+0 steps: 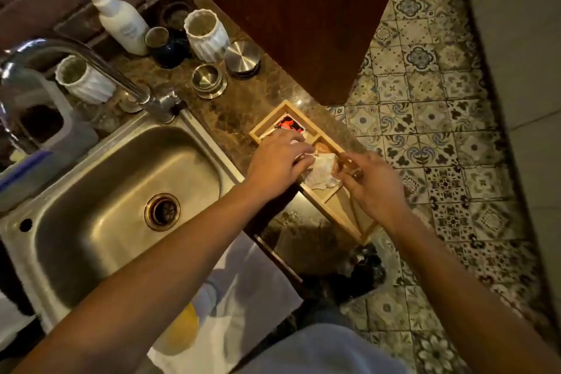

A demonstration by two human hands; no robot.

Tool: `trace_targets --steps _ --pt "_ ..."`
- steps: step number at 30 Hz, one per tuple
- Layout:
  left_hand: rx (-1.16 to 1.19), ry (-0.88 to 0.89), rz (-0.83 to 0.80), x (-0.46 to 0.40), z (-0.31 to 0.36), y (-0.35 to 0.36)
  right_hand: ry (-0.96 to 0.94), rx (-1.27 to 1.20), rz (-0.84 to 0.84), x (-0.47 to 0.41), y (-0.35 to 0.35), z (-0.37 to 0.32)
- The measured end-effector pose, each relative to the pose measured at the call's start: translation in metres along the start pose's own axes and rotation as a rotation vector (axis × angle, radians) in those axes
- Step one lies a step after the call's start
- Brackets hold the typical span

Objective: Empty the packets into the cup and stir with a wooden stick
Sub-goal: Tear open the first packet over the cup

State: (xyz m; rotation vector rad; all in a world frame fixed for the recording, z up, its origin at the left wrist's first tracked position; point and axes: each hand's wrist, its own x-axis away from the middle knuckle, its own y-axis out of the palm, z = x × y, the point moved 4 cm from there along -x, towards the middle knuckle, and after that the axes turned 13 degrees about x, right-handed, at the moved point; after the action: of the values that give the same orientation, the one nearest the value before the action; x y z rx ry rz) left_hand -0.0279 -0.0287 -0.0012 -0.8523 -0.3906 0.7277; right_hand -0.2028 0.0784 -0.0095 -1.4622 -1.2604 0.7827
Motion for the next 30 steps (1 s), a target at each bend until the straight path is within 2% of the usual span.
trace_targets --steps 5,9,18,30 --pt "0.08 -0.048 -0.064 -0.008 0.015 0.02 -0.027 0.018 -0.07 -0.014 0.007 0.003" --pt "0.054 -0.099 -0.145 -0.015 0.021 0.033 -0.097 0.027 -0.104 -0.026 0.008 0.006" --pt "-0.011 -0.139 -0.149 -0.023 0.024 0.049 -0.132 0.12 -0.166 -0.041 0.013 0.008" --pt "0.001 -0.188 -0.151 -0.022 0.029 0.057 -0.102 0.054 -0.133 -0.04 0.017 0.017"
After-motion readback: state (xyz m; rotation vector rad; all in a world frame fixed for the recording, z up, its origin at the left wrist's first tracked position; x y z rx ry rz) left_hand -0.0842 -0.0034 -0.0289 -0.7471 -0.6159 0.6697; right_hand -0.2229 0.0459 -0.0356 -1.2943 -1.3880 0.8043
